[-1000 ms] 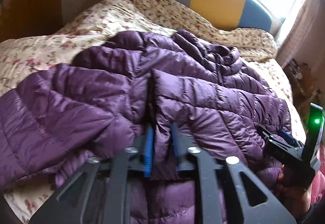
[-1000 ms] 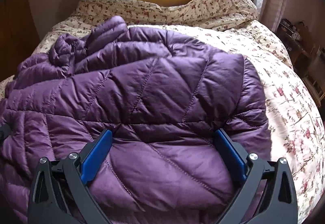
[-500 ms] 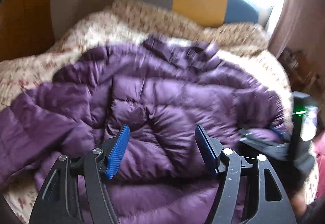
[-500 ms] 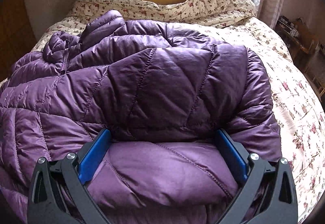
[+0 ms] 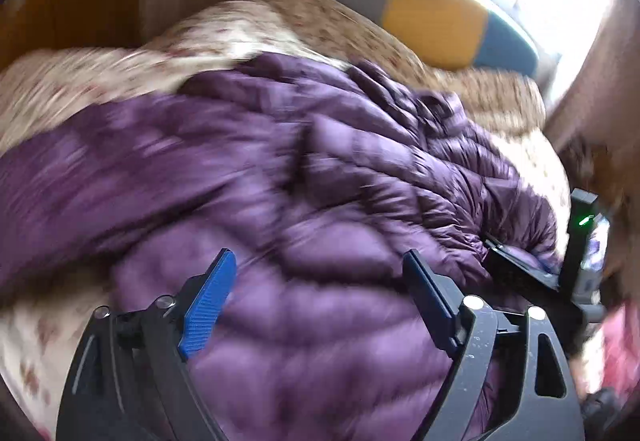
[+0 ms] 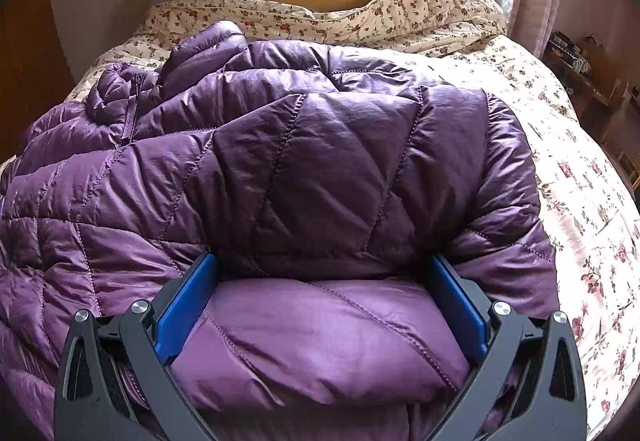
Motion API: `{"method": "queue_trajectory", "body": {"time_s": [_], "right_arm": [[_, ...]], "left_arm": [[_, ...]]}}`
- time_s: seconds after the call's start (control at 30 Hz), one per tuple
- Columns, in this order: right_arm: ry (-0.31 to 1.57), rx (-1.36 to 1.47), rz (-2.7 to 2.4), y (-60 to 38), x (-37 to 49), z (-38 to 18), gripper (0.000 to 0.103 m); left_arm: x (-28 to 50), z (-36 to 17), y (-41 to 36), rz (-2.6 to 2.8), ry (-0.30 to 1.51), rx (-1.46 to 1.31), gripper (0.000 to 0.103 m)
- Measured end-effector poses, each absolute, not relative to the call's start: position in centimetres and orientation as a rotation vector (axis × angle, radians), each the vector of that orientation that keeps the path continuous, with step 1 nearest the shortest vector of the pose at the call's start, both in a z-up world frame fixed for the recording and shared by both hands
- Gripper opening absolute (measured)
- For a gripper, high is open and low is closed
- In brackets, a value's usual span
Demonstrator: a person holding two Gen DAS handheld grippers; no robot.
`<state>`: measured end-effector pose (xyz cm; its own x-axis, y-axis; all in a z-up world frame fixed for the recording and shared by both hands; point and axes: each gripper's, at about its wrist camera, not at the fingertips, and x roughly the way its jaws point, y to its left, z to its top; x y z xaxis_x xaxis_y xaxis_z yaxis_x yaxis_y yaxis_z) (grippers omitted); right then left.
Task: Fold large clothes
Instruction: 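Grasp the other sleeve cuff with the left gripper and lift it, then fold the held sleeve with the left gripper over the jacket body and release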
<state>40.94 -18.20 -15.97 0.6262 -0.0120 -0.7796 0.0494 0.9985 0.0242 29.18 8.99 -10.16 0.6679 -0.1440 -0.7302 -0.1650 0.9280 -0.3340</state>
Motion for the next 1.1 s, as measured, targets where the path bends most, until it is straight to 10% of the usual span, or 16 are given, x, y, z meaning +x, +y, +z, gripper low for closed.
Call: {"method": "queue_trajectory", "body": {"time_s": [0.43, 0.67, 0.8, 1.1], "right_arm": [[0.889, 0.04, -0.04, -18.2, 40.8, -15.7, 0.101], [0.889, 0.038, -0.04, -18.2, 40.8, -15.7, 0.101], [0.888, 0.038, -0.04, -18.2, 40.7, -15.7, 0.101], [0.889, 0.039, -0.04, -18.3, 40.7, -15.7, 0.101]], "left_arm": [[8.7, -11.8, 32.6, 0.492, 0.698, -0.961, 0.083], [6.5, -13.6, 38.4, 0.604, 0.57, -1.205, 0.062], [8.1, -13.7, 39.5, 0.646, 0.595, -1.164, 0.016], [14.7, -7.6, 33.3, 0.529, 0.62, -0.728, 0.013]]}}
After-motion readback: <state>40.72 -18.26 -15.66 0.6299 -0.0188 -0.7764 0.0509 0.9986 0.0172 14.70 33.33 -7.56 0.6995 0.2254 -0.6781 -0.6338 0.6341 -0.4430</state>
